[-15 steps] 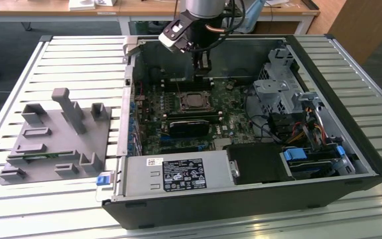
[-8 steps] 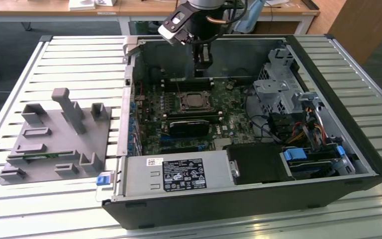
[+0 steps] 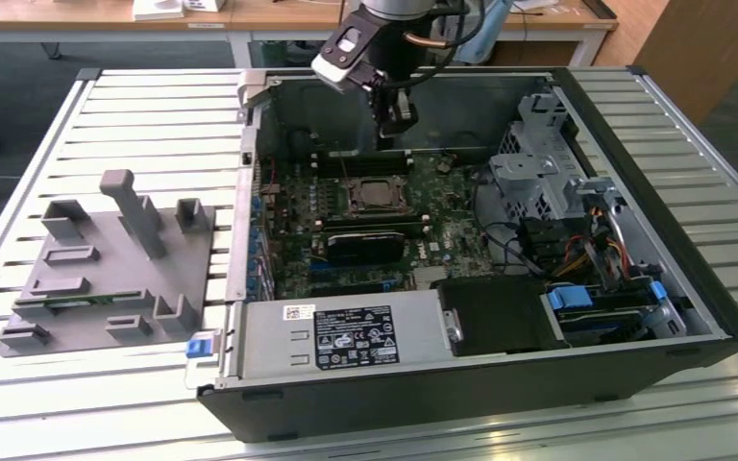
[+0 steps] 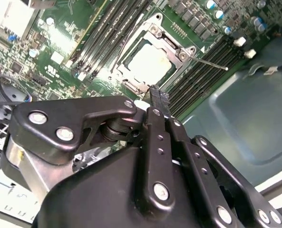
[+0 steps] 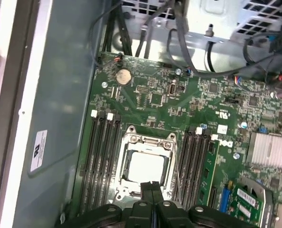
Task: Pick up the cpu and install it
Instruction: 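Install the first cpu locking lever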
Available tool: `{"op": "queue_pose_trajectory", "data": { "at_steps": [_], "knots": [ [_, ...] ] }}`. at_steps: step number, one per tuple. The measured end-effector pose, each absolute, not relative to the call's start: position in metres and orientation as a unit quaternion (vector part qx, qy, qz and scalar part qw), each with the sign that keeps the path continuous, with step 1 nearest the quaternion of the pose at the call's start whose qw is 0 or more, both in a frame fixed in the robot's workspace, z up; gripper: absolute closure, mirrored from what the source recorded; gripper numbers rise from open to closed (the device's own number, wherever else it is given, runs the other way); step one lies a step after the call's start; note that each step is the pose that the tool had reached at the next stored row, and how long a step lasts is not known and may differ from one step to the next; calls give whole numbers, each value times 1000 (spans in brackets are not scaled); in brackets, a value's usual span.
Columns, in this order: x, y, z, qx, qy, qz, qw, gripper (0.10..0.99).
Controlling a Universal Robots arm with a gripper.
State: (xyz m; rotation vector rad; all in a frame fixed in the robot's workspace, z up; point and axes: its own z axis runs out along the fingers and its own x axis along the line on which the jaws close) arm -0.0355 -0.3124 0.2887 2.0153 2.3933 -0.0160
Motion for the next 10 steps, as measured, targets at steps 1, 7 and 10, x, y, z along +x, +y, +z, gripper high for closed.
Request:
{"op": "queue_pose_trajectory", "data": {
  "at_steps": [1,7,10],
  "knots": [
    [-35,-312,288,641,767,-6,7,980],
    [-35,-312,287,622,783,-7,8,980],
    [-35,-312,286,600,800,-7,8,980]
  ]
}}
